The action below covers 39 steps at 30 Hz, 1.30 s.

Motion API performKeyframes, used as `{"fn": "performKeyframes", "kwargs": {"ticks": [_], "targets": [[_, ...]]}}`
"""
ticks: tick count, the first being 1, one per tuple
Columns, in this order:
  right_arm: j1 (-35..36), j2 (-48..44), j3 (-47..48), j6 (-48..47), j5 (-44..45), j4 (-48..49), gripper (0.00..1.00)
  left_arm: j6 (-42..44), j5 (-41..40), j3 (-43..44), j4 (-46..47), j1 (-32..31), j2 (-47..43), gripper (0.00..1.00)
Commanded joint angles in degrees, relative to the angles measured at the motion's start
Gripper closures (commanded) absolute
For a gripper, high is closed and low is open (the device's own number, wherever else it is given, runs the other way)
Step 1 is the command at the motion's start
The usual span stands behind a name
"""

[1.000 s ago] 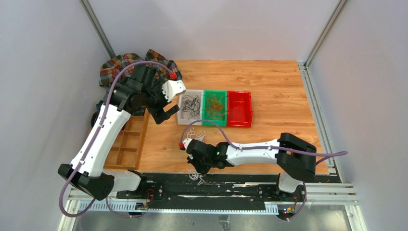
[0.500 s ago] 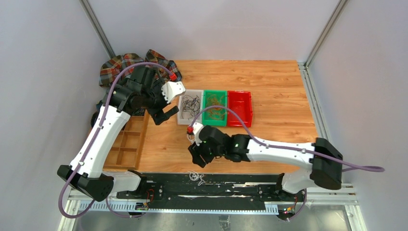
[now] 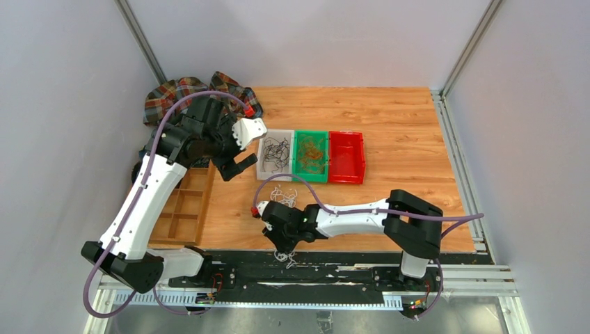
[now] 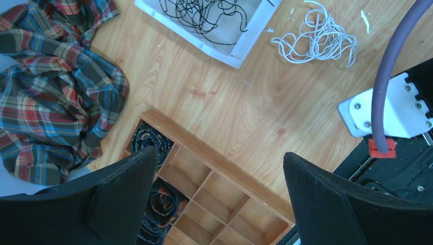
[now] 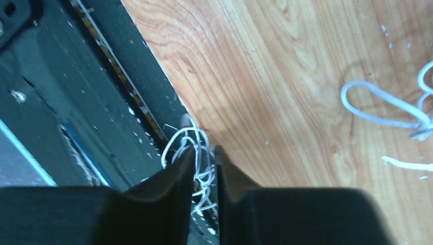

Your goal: Untangle the cables

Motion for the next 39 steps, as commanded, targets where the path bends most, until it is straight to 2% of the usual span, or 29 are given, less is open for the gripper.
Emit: {"fn": "performKeyframes", "kwargs": {"ticks": [1,2,10,16,21,32,39], "targets": [[0.4,-0.8,0.8,-0.3,1.4,-1.0,0.93,0.8,-0.7,-0.5,0.1,0.3,-1.4,0.02],[0.4,-1.9,0.7,-0.4,2.1,-1.4,0.98,0.8,-0.7,-0.5,0.0,0.2,-1.3,0.02],[-2.8,-13.8,0.5,-0.5,4.4,-4.2,0.99,0.6,-0.5,0.2,0.0,0.2,-0.9,0.02],[-10.2,-26.5,1.5,0.0,1.2,-4.9,0.99,0.4,-0.5,-0.1,0.1,0.2,-1.1,0.02],[-18.1,-33.4,3.8,-0.4,-2.5,-5.7,0.99,-0.1,0.1,-0.2,0.1,0.3,-1.3,0.02],[-33.9,-35.5,8.9,-2.8,-3.6,-9.3,0.99,-0.8,-0.2,-0.9,0.0,0.2,-1.3,0.02],[-46.1,-28.9,11.0,-2.0,1.7,-9.5,0.99,-1.8,0.3,-1.8,0.1,0.2,-1.2,0.02]]}}
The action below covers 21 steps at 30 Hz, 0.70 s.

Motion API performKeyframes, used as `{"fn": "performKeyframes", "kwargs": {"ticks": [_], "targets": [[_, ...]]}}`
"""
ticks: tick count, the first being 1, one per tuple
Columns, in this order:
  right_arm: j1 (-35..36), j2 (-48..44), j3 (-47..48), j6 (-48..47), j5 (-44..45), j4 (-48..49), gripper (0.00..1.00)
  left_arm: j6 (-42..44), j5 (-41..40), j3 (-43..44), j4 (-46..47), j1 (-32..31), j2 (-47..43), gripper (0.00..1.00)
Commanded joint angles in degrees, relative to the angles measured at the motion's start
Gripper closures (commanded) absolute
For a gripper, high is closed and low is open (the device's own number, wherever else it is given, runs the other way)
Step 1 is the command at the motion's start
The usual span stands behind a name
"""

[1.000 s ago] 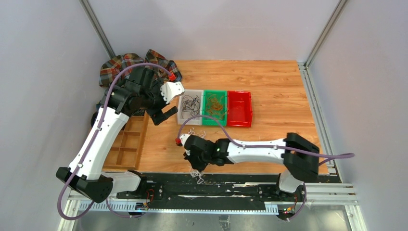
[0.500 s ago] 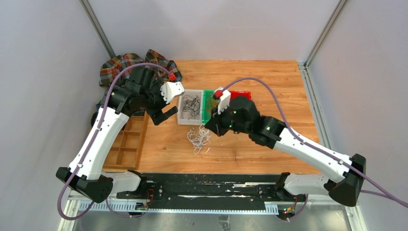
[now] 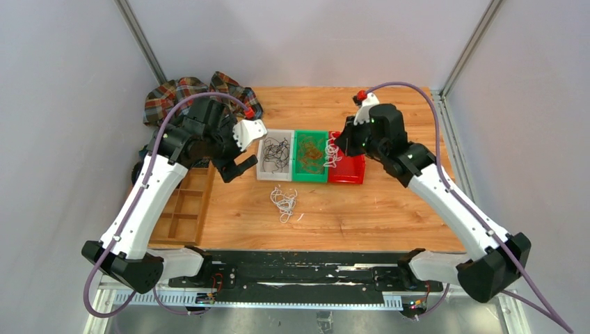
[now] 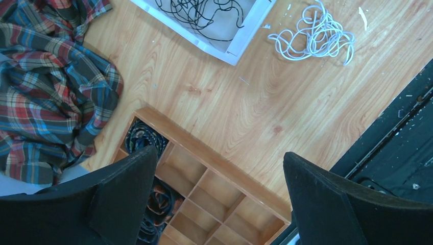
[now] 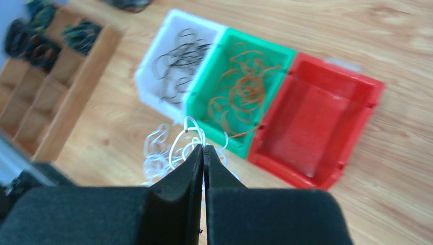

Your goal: Untangle the cables

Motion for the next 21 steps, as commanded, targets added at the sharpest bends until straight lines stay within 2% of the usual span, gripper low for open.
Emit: {"fn": "performKeyframes", "kwargs": {"ticks": [1,6,9,10,12,14,18,21], "targets": [[-6.1,5.4,3.3,-0.7,4.7,-1.4,0.99,-1.4,0.4,-1.0,0.2,0.2,-0.9,0.02],[-9.3,13.3,7.7,-2.5,8.9,-1.3,0.99,-1.2,0.0,-2.1,0.1,0.2,-2.0,0.02],[-9.8,17.5,9.7,-2.8,14.5,-1.2,0.99,-1.9,0.3,-2.6,0.0,0.3,-2.4,0.02],[-9.8,18.7,10.1,-2.8,15.5,-1.2,0.94,-2.2,0.2,-2.5,0.1,0.2,-2.4,0.02],[-9.9,20.9,11.3,-2.8,16.9,-1.7,0.72,-2.3,0.0,-2.6,0.0,0.2,-2.6,0.02],[-9.9,22.4,13.1,-3.1,17.0,-3.7,0.57,-2.1,0.1,-2.8,0.1,0.2,-2.7,0.02],[-8.6,19.7,13.1,-4.3,17.1,-5.1,0.48,-1.2,0.4,-3.3,0.1,0.2,-2.9,0.02],[-5.4,16.1,10.4,-5.3,15.9,-4.1,0.48,-0.9,0.4,-4.1,0.2,0.3,-2.7,0.02]]}}
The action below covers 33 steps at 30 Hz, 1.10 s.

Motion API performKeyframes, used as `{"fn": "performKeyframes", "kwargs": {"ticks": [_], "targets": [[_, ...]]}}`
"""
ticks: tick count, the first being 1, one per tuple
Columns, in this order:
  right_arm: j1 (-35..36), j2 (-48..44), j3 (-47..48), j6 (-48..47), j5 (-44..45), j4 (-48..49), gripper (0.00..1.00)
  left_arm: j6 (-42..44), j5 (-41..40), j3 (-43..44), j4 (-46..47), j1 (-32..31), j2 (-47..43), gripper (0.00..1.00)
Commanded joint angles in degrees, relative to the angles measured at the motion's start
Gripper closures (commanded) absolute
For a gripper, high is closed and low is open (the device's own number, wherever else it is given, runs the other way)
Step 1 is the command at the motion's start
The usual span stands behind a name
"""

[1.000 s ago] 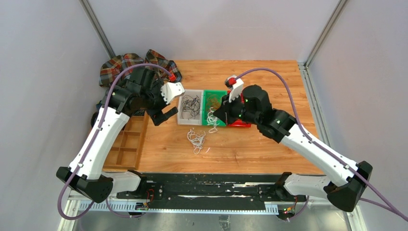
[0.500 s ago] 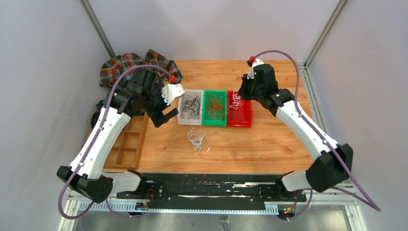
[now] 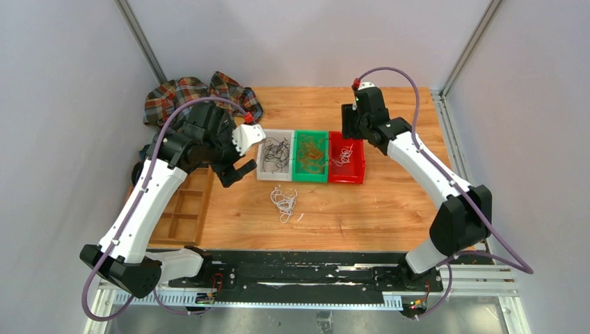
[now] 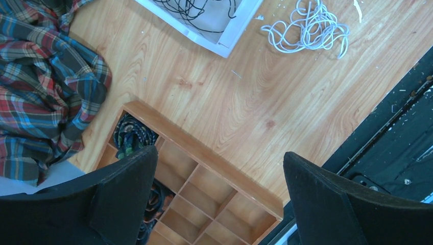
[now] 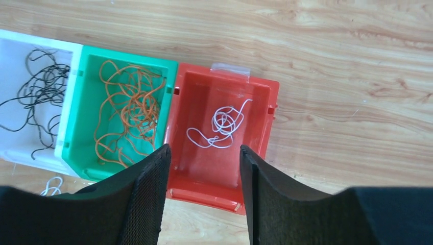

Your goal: Untangle the cables

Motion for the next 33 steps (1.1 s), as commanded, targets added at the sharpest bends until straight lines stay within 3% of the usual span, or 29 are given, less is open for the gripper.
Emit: {"fn": "performKeyframes", "kwargs": {"ticks": [1,6,9,13,19,23,28,33], "targets": [[4.4,-7.1,-2.4,-1.9,-0.7,0.7,0.48,0.4,0.3,-1.4,0.2,0.2,-0.7,0.02],[16.7,-11.8,-14.4,-2.0,-6.7,8.8,0.51,0.2,0.3,-1.9,0.2,0.4,0.3,0.02],[25.4,-9.4,-17.4,-2.2,-8.5,12.0,0.52,0.3,0.0,-2.0,0.4,0.6,0.7,0.02],[31.4,-3.1,-18.5,-1.2,-9.7,15.9,0.53,0.4,-0.4,-1.7,0.2,1.3,0.4,0.02],[32.9,7.3,-16.8,2.3,-10.0,16.0,0.59,2.0,-1.5,-1.8,0.2,3.1,-1.4,0.02],[33.1,10.4,-17.1,3.3,-8.2,15.7,0.75,2.3,-1.6,-2.8,0.1,3.5,-2.6,0.02],[33.1,3.6,-21.8,5.3,-8.8,17.7,0.99,2.6,-1.3,-5.7,0.1,3.4,-3.5,0.02],[33.0,-4.1,-26.1,5.9,-13.7,20.0,0.99,2.1,0.5,-7.2,0.1,3.5,-2.9,0.02]]}}
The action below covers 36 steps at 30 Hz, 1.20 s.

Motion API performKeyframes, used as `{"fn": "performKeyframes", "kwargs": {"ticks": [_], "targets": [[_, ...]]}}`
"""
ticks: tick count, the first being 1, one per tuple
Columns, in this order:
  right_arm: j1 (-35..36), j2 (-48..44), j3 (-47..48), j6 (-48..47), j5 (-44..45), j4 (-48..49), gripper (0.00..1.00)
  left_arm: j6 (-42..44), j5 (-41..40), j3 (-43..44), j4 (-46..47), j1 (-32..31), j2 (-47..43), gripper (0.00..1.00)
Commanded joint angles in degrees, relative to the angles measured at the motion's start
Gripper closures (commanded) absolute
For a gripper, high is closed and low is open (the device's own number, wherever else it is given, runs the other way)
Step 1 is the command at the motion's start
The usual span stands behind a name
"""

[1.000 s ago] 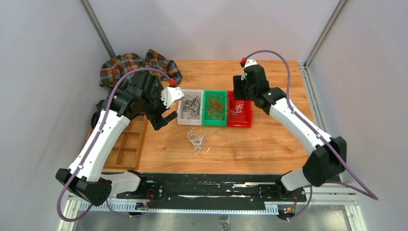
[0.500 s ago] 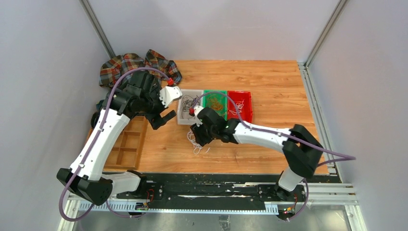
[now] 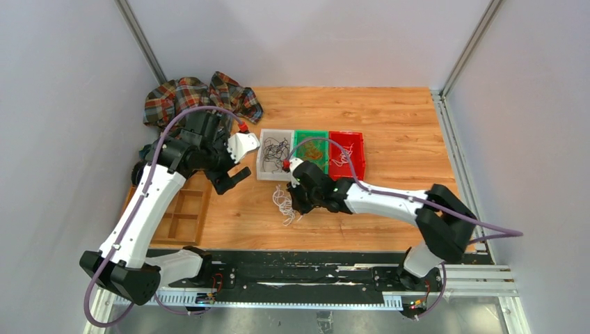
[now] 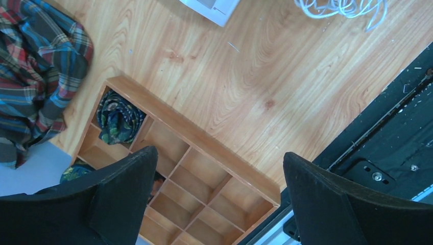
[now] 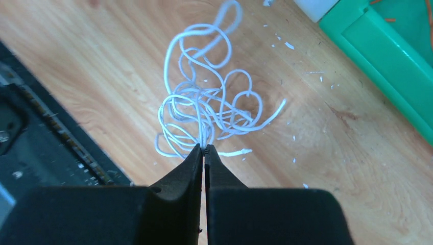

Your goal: Untangle the cables

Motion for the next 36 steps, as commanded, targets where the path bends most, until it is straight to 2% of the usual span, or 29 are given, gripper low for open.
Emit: {"fn": "performKeyframes", "kwargs": {"ticks": [1,10,15,26,32,36], "targets": [[0.5,-7.6,-3.7,1.8,-4.0,3.5,0.99,0.1,1.8,-0.8,0.0,0.4,0.2,0.02],[-2.0,-18.9,-9.1,5.0,-9.5,7.5,0.99,-0.7,6.0,-0.7,0.2,0.4,1.6,0.02],[-3.1,-21.4,-8.9,5.7,-15.1,10.0,0.99,-1.8,11.5,-1.1,0.1,0.4,2.5,0.02],[-3.1,-17.1,-6.5,10.3,-20.0,20.8,0.99,-7.5,26.0,-0.4,0.6,0.3,7.2,0.02],[-2.8,-16.0,-6.1,12.1,-19.8,25.2,0.99,-13.6,26.9,-3.3,6.1,0.3,6.9,0.0],[-2.4,-15.9,-5.7,12.5,-19.2,26.3,0.99,-17.9,28.8,-5.7,8.7,0.3,6.5,0.09]]}}
